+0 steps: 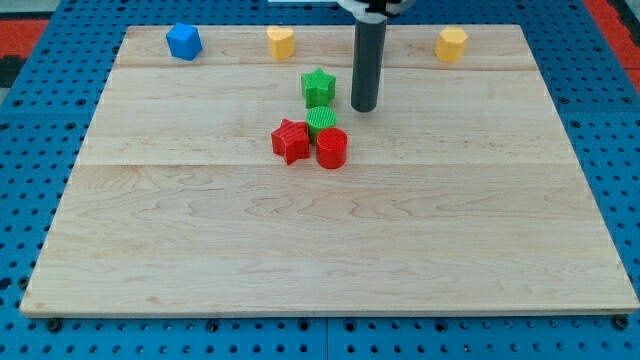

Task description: Push the red circle towards the bottom center

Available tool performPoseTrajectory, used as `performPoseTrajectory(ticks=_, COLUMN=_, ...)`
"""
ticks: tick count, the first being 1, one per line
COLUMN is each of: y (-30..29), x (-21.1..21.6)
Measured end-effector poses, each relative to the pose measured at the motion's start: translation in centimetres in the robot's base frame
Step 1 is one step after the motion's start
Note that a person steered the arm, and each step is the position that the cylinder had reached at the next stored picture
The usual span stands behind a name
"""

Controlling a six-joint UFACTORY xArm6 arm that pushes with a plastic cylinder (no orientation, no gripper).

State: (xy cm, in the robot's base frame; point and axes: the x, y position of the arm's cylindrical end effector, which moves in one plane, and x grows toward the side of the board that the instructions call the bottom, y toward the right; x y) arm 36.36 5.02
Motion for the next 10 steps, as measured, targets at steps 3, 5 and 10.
performPoseTrajectory(ticks=3, y=-5.9, x=4.8)
performPoseTrajectory(ticks=5, y=-6.6, x=8.2)
performPoseTrajectory(ticks=10, y=-4.7, x=10.0)
